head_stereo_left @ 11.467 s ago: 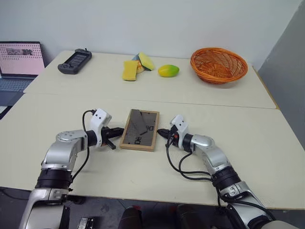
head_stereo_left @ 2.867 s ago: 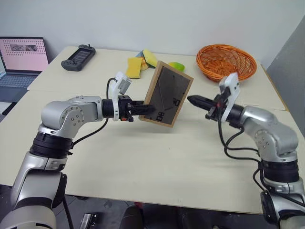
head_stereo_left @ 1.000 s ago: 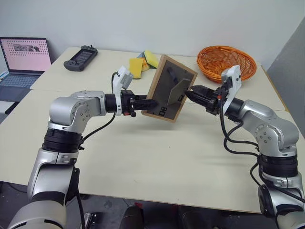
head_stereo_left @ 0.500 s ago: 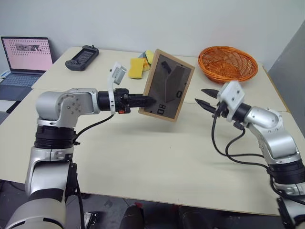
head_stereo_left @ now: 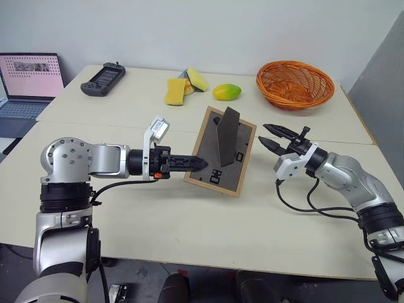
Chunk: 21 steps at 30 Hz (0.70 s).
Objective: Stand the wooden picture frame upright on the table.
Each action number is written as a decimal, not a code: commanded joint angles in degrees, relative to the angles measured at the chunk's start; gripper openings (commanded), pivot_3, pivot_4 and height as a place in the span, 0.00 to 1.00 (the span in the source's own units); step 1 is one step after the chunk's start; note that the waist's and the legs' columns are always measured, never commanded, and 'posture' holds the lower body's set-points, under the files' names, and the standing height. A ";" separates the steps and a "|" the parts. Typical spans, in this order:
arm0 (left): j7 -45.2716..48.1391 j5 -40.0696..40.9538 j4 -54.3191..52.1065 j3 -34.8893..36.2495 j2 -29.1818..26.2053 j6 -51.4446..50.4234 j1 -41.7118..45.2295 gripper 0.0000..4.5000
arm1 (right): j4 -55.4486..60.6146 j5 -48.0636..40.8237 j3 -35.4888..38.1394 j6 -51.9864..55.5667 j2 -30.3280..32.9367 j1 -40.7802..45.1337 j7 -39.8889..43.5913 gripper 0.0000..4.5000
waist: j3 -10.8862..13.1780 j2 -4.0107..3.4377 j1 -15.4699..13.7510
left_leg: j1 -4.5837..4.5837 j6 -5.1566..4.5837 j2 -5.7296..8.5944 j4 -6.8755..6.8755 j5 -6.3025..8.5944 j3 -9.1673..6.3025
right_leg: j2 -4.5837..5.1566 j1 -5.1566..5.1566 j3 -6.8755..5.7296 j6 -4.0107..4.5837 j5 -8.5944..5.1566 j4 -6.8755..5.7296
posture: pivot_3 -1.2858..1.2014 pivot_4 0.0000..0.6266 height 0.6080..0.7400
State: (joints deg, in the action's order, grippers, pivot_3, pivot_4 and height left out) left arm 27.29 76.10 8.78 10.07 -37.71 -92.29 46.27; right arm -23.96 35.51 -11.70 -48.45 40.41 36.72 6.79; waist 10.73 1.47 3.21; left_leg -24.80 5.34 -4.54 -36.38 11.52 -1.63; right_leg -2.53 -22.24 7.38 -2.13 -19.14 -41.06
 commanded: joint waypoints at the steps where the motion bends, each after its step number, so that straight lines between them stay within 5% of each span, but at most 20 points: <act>1: -6.25 6.99 2.48 2.26 0.09 -0.21 3.17 0.29 | -0.03 2.73 0.44 -2.45 -0.44 1.74 -5.81 0.42 | 0.00 0.00 -0.03 | 0.00 0.00 0.02 0.00 0.00 0.00 | 0.03 0.01 -0.02 0.00 0.00 0.00 | 0.52 0.24 1.00; 12: -16.65 17.19 3.80 1.24 0.57 0.26 3.16 0.29 | 0.09 6.05 -0.05 -1.64 -2.61 3.59 -13.04 0.42 | 0.00 0.00 0.01 | 0.00 0.02 0.05 -0.15 -0.01 -0.02 | 0.09 0.06 -0.10 0.00 0.00 -0.05 | 0.52 0.24 1.00; 21: -19.98 21.68 3.92 -0.40 -0.42 1.98 2.71 0.29 | -0.08 10.06 -2.53 -0.91 -2.77 3.29 -14.95 0.77 | 0.00 0.00 0.01 | -0.01 0.02 0.06 -0.30 -0.01 -0.03 | 0.09 0.11 -0.11 0.00 0.00 -0.07 | 0.52 0.24 1.00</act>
State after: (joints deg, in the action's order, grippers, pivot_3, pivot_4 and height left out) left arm 7.40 94.62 13.81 9.16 -37.37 -91.73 48.11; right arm -25.16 44.61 -14.43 -49.07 37.62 39.27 -6.31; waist 10.73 1.47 3.22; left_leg -24.81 5.36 -4.48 -36.68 11.51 -1.66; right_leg -2.44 -22.12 7.27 -2.13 -19.14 -41.13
